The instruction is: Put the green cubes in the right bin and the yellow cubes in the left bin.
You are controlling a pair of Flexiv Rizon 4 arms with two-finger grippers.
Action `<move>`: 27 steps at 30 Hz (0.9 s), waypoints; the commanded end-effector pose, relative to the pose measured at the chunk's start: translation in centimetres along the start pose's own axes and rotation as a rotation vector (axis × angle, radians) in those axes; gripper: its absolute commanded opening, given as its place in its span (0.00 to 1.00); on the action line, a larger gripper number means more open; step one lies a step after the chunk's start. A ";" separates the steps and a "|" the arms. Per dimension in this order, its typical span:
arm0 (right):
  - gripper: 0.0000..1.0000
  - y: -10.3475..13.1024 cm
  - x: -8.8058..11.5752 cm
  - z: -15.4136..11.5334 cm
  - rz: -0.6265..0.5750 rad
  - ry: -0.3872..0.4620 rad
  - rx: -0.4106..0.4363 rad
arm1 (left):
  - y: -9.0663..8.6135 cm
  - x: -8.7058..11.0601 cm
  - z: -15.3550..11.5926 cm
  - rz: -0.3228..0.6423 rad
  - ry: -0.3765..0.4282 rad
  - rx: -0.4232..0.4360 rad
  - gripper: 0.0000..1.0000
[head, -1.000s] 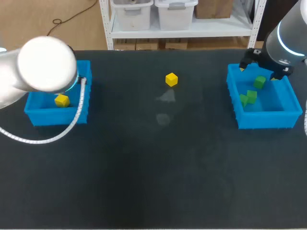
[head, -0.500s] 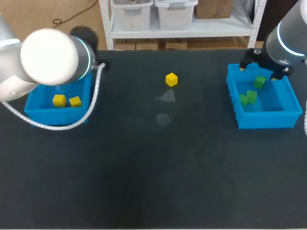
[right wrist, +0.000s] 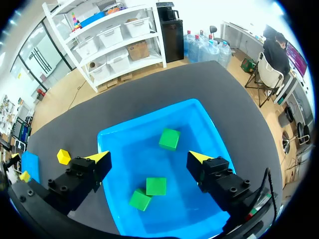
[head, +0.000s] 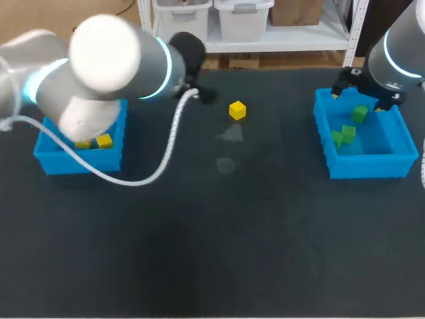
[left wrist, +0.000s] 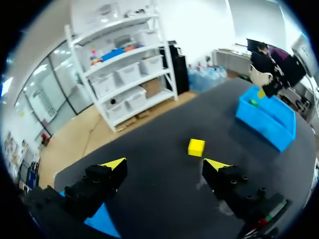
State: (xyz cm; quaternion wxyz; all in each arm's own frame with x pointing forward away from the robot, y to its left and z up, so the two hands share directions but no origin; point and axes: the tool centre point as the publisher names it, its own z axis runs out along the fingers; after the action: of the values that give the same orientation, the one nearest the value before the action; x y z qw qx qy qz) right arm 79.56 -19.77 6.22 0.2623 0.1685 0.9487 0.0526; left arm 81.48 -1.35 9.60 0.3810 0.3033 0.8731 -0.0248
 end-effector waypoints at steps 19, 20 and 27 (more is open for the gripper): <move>1.00 0.0 0.1 0.0 0.001 -0.005 0.001 | -7.2 0.0 11.9 0.139 0.204 0.108 1.00; 1.00 0.0 0.1 0.0 0.001 -0.005 0.001 | -7.3 0.1 12.1 0.140 0.207 0.107 1.00; 1.00 0.0 0.1 0.0 0.001 -0.005 0.001 | -7.5 0.7 13.5 0.147 0.219 0.096 1.00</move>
State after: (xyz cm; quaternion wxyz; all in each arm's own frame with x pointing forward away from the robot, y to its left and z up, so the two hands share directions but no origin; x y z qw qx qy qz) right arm 79.56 -19.77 6.22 0.2623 0.1685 0.9487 0.0526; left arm 84.83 -10.30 -1.08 0.2725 0.3840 0.8822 -0.0046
